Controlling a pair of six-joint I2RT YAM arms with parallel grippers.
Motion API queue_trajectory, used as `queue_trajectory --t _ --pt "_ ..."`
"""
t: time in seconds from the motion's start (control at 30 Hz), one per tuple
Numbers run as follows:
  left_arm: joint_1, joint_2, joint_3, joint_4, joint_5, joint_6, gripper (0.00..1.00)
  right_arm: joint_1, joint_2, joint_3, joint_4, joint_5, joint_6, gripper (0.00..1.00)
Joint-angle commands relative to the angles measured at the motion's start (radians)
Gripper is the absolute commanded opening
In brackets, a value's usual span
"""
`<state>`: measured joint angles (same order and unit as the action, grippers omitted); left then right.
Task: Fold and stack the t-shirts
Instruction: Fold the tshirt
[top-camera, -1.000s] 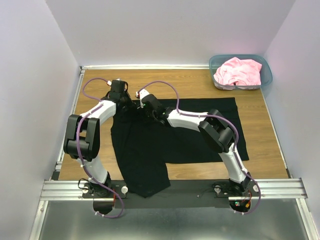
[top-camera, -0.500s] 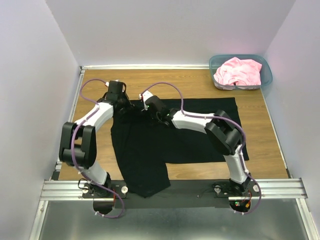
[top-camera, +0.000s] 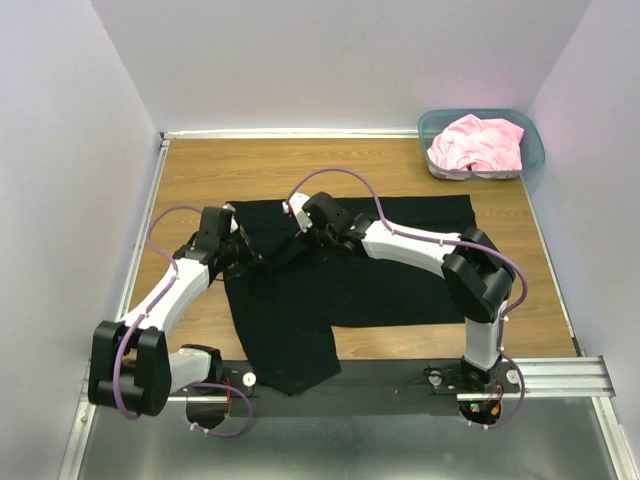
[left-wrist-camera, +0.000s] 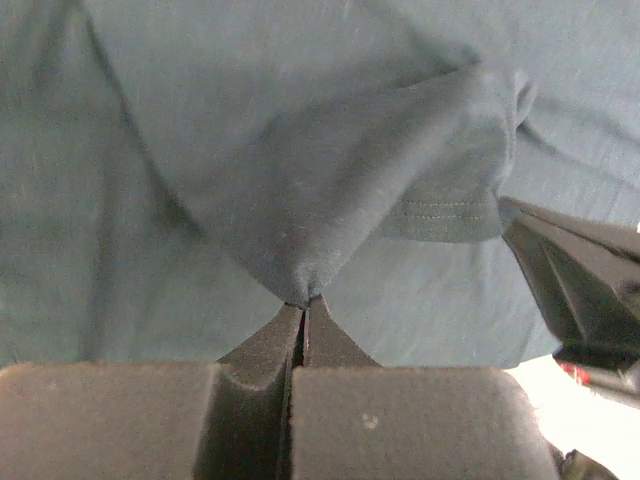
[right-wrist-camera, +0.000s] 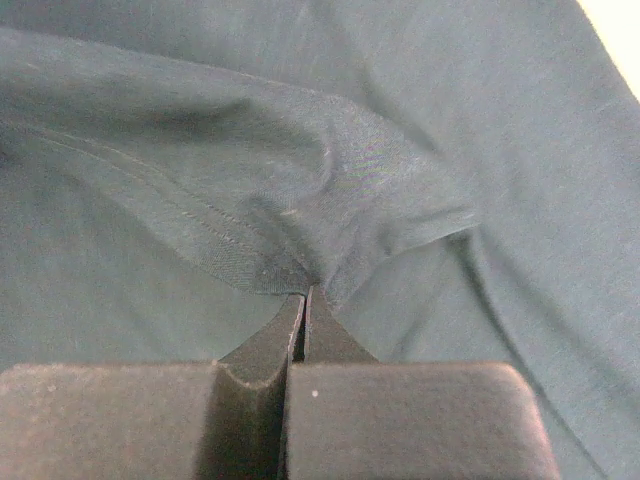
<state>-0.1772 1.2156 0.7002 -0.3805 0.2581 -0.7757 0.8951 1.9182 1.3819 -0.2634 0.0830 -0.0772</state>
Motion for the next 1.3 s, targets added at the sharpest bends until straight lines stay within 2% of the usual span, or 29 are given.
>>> queue_trajectory --t 0.0,0.23,0.43,0.83,0.9,0.93,1.0,1.03,1.07,1.1,1.13,1.2,1.27 --pt "-0.007 -0.060 -0.063 -0.043 0.069 -0.043 0.00 0.011 -0.025 -0.021 -0.140 -0.104 -0.067 0.01" --pt "-0.024 -0.056 -0.119 -0.067 0.109 -0.020 0.00 0.015 -0.015 -0.001 -0.281 -0.144 -0.127 0.01" --pt "-0.027 -0.067 -0.099 -0.109 0.113 -0.020 0.00 0.015 -0.022 0.011 -0.355 -0.135 -0.151 0.01" --pt "-0.034 0.004 -0.128 -0.098 0.092 0.010 0.03 0.016 0.014 0.005 -0.382 -0.190 -0.162 0.01" --pt "-0.034 0.005 -0.131 -0.097 0.090 0.009 0.05 0.016 0.025 0.014 -0.381 -0.204 -0.154 0.05" --pt "-0.036 0.004 -0.134 -0.097 0.095 0.006 0.07 0.016 0.033 0.019 -0.381 -0.213 -0.153 0.07" --pt "-0.038 -0.008 -0.131 -0.103 0.098 0.004 0.16 0.016 0.034 0.032 -0.382 -0.216 -0.145 0.21" --pt "-0.038 -0.020 -0.128 -0.109 0.092 0.000 0.22 0.016 0.028 0.037 -0.382 -0.209 -0.139 0.25" --pt "-0.038 -0.037 -0.117 -0.118 0.080 -0.028 0.30 0.016 0.018 0.042 -0.384 -0.195 -0.122 0.28" --pt "-0.038 -0.057 -0.113 -0.130 0.070 -0.043 0.48 0.016 0.009 0.051 -0.387 -0.181 -0.107 0.36" --pt "-0.038 -0.111 -0.099 -0.132 0.053 -0.057 0.54 0.016 -0.002 0.052 -0.390 -0.163 -0.099 0.42" --pt "-0.038 -0.155 -0.078 -0.155 0.027 -0.091 0.63 0.007 -0.045 0.052 -0.392 -0.151 -0.078 0.55" --pt "-0.038 -0.179 -0.027 -0.182 -0.009 -0.091 0.64 -0.008 -0.077 0.048 -0.396 -0.143 -0.061 0.63"
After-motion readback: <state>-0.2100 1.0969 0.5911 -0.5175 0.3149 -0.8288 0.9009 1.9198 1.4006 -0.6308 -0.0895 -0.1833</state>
